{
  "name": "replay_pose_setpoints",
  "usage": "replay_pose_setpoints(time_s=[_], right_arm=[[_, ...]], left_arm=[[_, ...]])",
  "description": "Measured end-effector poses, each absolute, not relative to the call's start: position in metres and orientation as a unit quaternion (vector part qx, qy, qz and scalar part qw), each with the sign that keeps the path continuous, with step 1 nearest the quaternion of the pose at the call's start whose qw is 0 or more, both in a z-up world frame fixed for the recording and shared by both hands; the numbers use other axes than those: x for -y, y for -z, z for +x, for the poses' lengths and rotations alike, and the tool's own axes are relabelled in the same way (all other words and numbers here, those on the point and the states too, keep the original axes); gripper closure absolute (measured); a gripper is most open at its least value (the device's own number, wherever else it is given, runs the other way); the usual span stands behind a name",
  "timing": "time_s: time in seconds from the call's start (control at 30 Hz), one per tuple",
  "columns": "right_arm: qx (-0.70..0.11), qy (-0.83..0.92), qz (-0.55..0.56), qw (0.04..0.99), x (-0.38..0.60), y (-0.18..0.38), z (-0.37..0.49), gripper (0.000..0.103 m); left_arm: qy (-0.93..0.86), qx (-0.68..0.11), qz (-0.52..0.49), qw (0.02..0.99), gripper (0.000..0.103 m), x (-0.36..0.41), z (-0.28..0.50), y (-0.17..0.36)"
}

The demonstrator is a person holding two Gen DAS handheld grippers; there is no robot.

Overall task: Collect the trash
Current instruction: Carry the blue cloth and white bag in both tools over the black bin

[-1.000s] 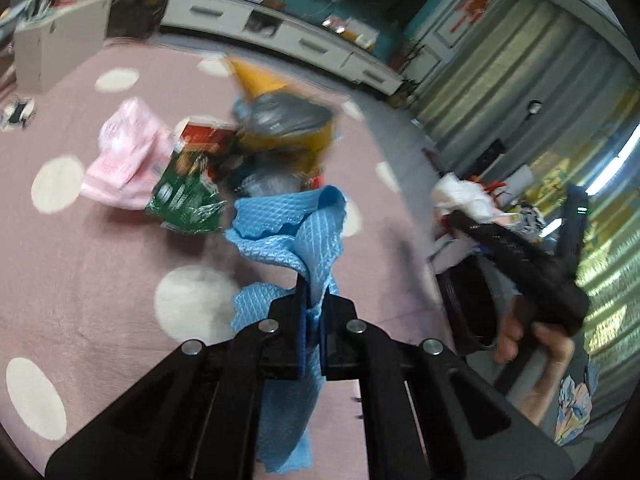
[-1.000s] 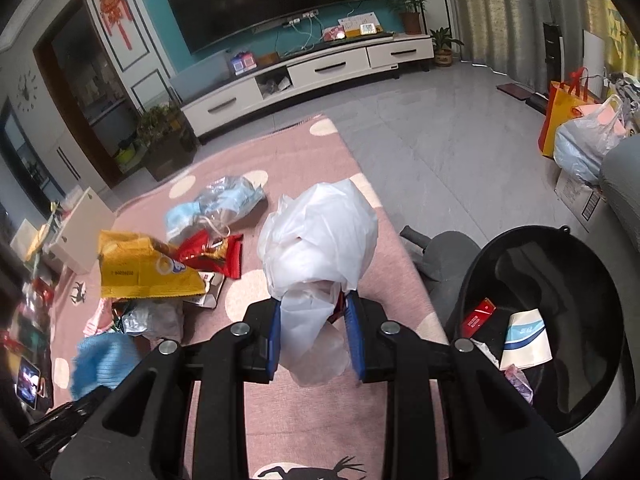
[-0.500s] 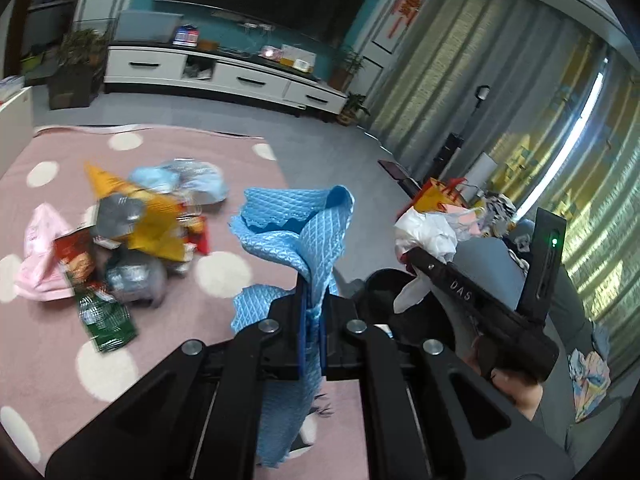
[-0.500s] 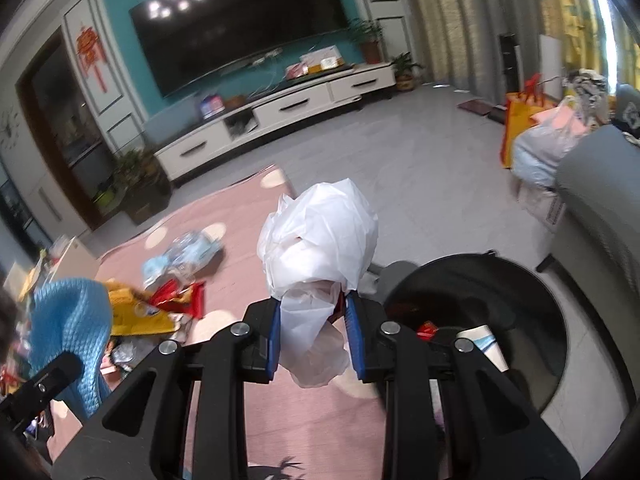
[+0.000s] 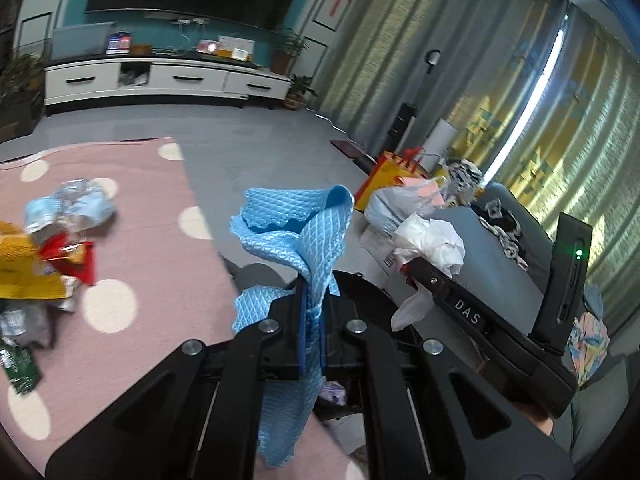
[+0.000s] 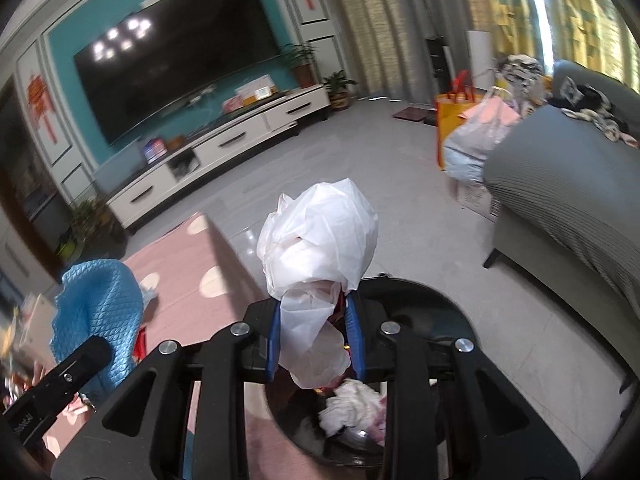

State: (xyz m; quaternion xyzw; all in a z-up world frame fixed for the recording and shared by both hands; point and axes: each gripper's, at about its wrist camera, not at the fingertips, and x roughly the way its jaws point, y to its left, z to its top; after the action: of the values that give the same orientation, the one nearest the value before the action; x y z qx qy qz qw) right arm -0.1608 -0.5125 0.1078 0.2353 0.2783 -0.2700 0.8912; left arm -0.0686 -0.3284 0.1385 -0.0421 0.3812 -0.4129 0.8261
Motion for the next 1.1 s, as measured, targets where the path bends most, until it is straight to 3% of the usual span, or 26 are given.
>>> replay_pose_setpoints(time_s=[0.5, 1.1], right_arm=[[-0.298, 0.334, 0.272, 0.852, 0.561, -0.081, -0.186, 0.075], [-0.297, 0.345, 0.292, 0.841, 0.576, -0.073, -0.198, 0.075]], left_arm=[[0.418, -0.418, 0.0, 0.806, 0.097, 0.405, -0.066, -0.088], [0.455, -0.407, -0.013, 0.792, 0.097, 0.442, -0.065, -0.094]])
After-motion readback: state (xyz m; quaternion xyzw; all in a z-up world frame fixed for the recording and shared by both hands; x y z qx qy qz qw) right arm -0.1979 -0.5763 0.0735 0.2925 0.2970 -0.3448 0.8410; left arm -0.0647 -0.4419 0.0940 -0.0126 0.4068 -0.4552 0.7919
